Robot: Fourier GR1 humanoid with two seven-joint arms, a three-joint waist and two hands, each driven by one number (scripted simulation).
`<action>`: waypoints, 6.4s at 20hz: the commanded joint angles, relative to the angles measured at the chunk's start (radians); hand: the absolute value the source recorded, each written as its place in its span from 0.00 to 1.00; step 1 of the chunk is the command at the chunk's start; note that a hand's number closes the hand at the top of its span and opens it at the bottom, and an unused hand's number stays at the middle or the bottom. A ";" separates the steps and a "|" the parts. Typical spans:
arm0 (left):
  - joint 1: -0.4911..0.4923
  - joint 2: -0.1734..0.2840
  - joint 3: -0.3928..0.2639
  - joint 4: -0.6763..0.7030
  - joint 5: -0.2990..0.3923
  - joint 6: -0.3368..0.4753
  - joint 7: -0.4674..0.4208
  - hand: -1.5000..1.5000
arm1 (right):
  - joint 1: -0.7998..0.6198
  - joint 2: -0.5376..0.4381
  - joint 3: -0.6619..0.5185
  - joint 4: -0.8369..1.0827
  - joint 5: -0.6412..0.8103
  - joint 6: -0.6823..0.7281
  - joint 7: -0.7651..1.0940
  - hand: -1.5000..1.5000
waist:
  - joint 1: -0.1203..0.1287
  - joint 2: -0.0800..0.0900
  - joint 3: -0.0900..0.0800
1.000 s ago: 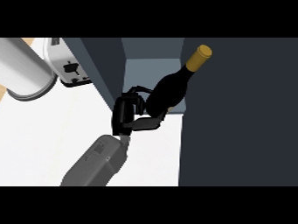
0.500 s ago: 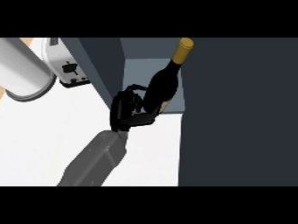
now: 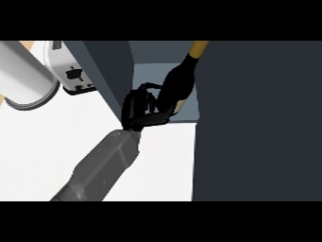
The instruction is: Pick up the wine, place it into the cabinet and close the cabinet
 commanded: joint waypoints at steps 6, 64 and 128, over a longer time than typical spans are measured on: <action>-0.071 0.000 -0.016 0.062 0.090 -0.042 -0.011 1.00 | 0.019 0.001 -0.006 -0.011 -0.028 0.013 -0.006 0.00 | -0.002 -0.001 0.000; 0.311 0.290 -0.225 -0.809 -0.108 0.184 0.130 0.00 | 0.060 0.036 0.079 -0.069 0.065 -0.006 0.003 0.00 | 0.046 -0.015 0.002; 1.406 0.779 0.618 -1.571 0.099 -0.380 0.208 0.00 | -0.956 0.075 0.639 0.566 0.296 -0.522 0.269 1.00 | 0.042 -0.003 0.000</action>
